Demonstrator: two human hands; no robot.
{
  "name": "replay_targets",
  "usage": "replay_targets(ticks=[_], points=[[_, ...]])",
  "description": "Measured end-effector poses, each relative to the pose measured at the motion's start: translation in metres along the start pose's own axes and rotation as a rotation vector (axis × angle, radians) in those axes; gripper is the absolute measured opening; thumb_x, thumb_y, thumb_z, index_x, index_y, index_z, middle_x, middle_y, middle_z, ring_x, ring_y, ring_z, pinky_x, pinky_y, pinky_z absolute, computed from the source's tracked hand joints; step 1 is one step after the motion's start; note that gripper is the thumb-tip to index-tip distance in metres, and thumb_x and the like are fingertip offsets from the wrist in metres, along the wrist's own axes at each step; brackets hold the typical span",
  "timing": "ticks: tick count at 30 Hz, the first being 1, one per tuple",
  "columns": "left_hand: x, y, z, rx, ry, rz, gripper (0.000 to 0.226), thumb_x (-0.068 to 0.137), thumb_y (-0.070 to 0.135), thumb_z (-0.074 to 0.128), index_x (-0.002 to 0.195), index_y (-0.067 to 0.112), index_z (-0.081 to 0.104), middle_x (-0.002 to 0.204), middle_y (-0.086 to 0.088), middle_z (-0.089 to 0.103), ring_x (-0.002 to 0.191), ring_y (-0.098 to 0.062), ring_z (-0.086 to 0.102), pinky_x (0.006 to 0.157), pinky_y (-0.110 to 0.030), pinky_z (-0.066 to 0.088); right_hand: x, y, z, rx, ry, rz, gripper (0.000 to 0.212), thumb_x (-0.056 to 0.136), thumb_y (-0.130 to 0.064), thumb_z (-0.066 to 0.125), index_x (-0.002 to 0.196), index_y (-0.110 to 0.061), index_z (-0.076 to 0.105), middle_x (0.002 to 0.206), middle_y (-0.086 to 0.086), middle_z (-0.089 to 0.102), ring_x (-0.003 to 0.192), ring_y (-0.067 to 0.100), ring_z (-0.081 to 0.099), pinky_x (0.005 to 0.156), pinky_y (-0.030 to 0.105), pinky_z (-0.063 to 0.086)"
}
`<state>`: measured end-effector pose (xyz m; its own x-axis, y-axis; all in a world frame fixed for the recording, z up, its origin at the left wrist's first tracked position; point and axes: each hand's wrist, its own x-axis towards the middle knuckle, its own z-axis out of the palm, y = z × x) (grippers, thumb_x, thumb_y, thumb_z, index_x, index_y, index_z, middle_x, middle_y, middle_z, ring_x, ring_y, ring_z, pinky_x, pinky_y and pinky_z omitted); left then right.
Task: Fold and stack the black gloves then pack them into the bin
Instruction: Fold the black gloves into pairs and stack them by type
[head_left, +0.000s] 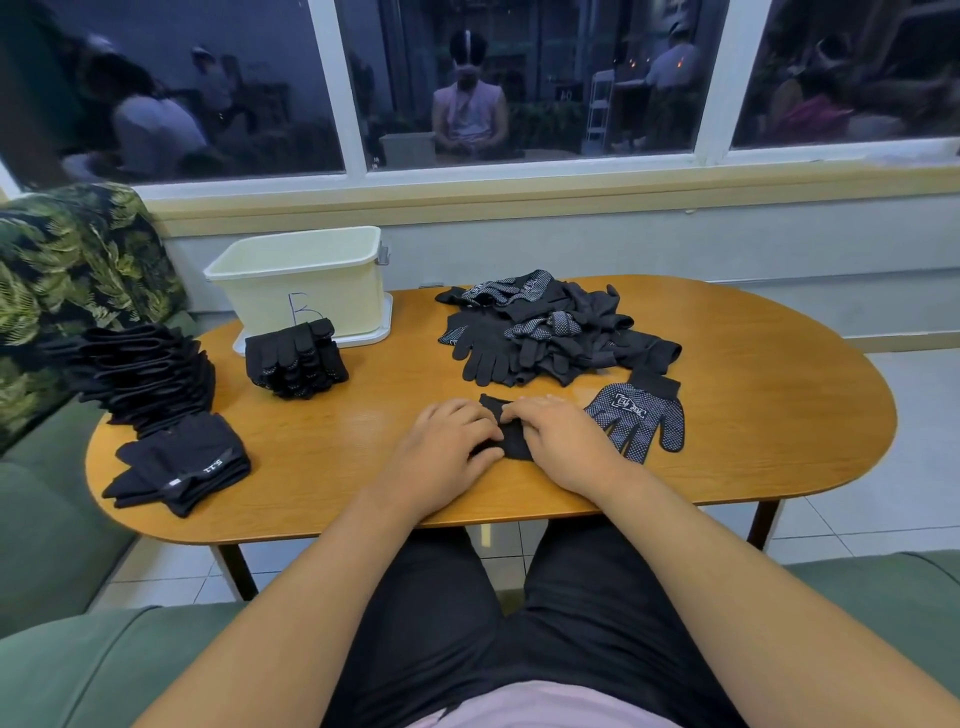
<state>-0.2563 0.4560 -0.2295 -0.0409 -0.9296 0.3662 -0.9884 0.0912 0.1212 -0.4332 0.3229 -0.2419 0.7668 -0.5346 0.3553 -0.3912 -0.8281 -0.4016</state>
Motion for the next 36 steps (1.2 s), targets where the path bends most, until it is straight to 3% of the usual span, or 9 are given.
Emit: replay_targets(ticks=[6,8,10,14,17,21,25,31,36], points=[[0.011,0.004,-0.020,-0.060,0.016,-0.061,0.022,0.111,0.039,0.049,0.124,0.027,0.062,0.120,0.008,0.065,0.117,-0.014,0.055,0.092,-0.026,0.037,-0.005,-0.013,-0.016,-0.031,-0.103,-0.023,0.039,0.102,-0.070,0.046,0.122,-0.041,0.064,0.112,-0.019,0.066,0.110,0.011,0.057,0.097,0.035,0.046],[0.010,0.006,-0.033,-0.101,0.003,-0.091,0.019,0.111,0.040,0.047,0.122,0.030,0.059,0.113,0.009,0.066,0.107,-0.016,0.060,0.083,-0.028,0.039,-0.003,-0.021,-0.028,-0.019,-0.076,-0.058,0.023,0.103,-0.059,0.056,0.099,-0.038,0.062,0.091,-0.016,0.065,0.094,0.009,0.058,0.082,0.035,0.043],[0.006,0.009,-0.051,-0.207,0.016,-0.123,0.016,0.110,0.041,0.051,0.120,0.032,0.060,0.107,0.014,0.069,0.098,-0.010,0.064,0.079,-0.030,0.048,-0.001,-0.032,-0.045,0.163,-0.086,-0.006,0.023,0.105,-0.045,0.062,0.088,-0.029,0.066,0.078,-0.007,0.067,0.079,0.009,0.061,0.070,0.035,0.042],[0.000,0.018,-0.096,-0.647,0.166,-0.263,0.009,0.102,0.031,0.071,0.110,0.030,0.075,0.096,0.015,0.075,0.087,-0.002,0.068,0.073,-0.018,0.052,0.002,-0.056,-0.073,0.692,-0.155,0.067,0.018,0.105,-0.029,0.069,0.091,-0.019,0.074,0.079,-0.002,0.071,0.072,0.017,0.065,0.068,0.035,0.050],[-0.004,0.027,-0.119,-1.020,0.220,-0.459,0.014,0.101,0.034,0.072,0.110,0.024,0.077,0.093,-0.003,0.078,0.078,-0.013,0.066,0.064,-0.026,0.053,0.004,-0.069,-0.076,0.933,-0.164,0.094,0.013,0.107,-0.024,0.067,0.108,-0.015,0.076,0.087,0.000,0.067,0.076,0.015,0.057,0.068,0.030,0.045],[-0.014,0.026,-0.125,-1.403,0.095,-0.696,0.045,0.106,0.051,0.056,0.114,0.014,0.080,0.113,-0.013,0.080,0.106,-0.030,0.075,0.093,-0.053,0.061,0.005,-0.080,-0.074,1.032,-0.190,0.144,0.024,0.110,-0.021,0.060,0.127,-0.014,0.075,0.100,0.003,0.074,0.083,0.014,0.064,0.067,0.024,0.050],[-0.025,0.017,-0.116,-1.427,-0.001,-0.705,0.039,0.106,0.040,0.060,0.125,0.012,0.078,0.124,-0.016,0.076,0.120,-0.036,0.071,0.102,-0.059,0.058,0.006,-0.084,-0.070,1.046,-0.203,0.143,0.024,0.110,-0.020,0.060,0.128,-0.016,0.075,0.118,0.007,0.079,0.103,0.016,0.074,0.082,0.028,0.056],[-0.031,0.011,-0.110,-1.240,0.174,-0.701,0.025,0.107,0.026,0.063,0.118,0.011,0.079,0.110,-0.011,0.081,0.108,-0.028,0.077,0.086,-0.046,0.066,0.012,-0.083,-0.061,1.116,-0.273,0.198,0.026,0.104,-0.018,0.070,0.131,-0.018,0.074,0.121,0.011,0.078,0.109,0.026,0.075,0.087,0.044,0.063],[-0.044,0.000,-0.108,-1.253,0.260,-0.759,0.024,0.101,0.031,0.073,0.118,0.015,0.079,0.113,-0.011,0.079,0.102,-0.027,0.078,0.078,-0.046,0.066,0.023,-0.093,-0.041,1.120,-0.259,0.247,0.030,0.099,-0.014,0.077,0.128,-0.019,0.075,0.117,0.010,0.080,0.103,0.026,0.077,0.085,0.043,0.062]])
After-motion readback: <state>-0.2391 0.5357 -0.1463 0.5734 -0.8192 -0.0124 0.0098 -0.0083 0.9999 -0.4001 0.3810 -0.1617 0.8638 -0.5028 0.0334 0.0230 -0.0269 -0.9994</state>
